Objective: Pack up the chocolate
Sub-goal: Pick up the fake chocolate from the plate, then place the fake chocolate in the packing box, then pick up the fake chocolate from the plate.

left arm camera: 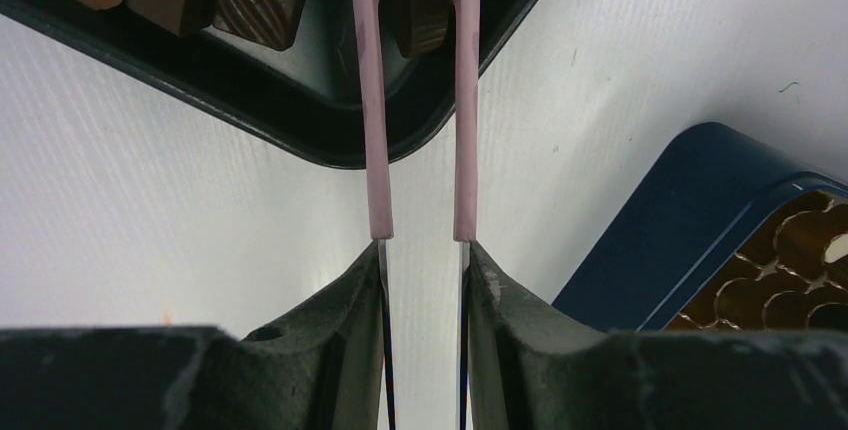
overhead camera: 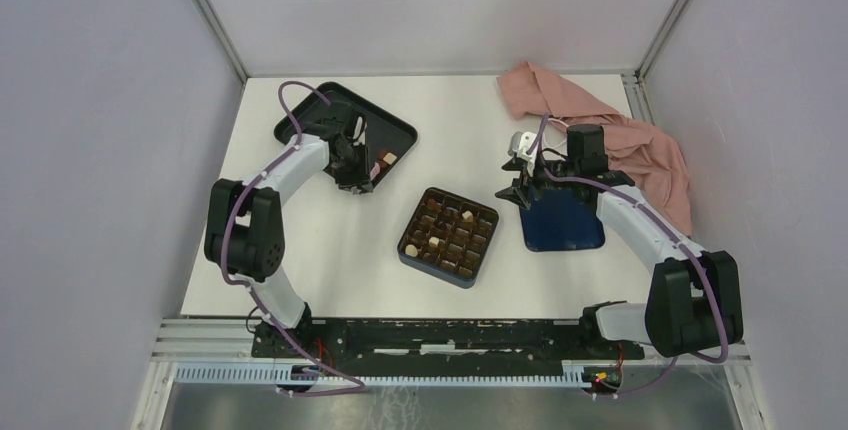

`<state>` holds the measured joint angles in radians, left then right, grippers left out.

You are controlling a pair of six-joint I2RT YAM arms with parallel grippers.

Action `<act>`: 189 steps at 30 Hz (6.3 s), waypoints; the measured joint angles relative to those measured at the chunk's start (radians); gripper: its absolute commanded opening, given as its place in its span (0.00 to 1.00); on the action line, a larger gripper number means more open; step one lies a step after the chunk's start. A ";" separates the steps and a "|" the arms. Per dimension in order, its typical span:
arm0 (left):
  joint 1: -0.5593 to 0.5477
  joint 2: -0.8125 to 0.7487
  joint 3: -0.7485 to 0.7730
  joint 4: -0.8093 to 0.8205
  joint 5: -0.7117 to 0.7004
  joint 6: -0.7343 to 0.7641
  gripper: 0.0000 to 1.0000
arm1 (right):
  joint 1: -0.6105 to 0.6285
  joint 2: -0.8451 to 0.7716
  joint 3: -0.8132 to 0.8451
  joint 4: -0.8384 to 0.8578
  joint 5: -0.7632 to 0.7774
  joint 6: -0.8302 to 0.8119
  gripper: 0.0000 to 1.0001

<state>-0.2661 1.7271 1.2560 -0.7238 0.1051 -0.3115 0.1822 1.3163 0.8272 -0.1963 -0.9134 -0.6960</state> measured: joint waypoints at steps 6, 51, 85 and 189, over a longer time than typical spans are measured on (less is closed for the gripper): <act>0.000 0.000 0.000 -0.024 -0.027 0.002 0.38 | 0.000 0.000 0.000 0.000 -0.003 0.000 0.70; -0.085 -0.629 -0.435 0.319 0.237 -0.049 0.02 | 0.000 -0.045 -0.016 0.021 -0.076 -0.006 0.70; -0.797 -0.433 -0.460 0.428 -0.220 -0.193 0.04 | 0.000 -0.077 -0.039 0.046 -0.099 -0.027 0.70; 0.121 -0.033 0.035 -0.061 -0.117 0.145 0.37 | 0.000 -0.038 -0.039 0.034 -0.103 -0.022 0.70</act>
<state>-0.1452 1.6939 1.2915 -0.7845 -0.0124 -0.1669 0.1822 1.2785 0.7887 -0.1627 -1.0161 -0.7181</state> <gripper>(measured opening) 0.372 0.698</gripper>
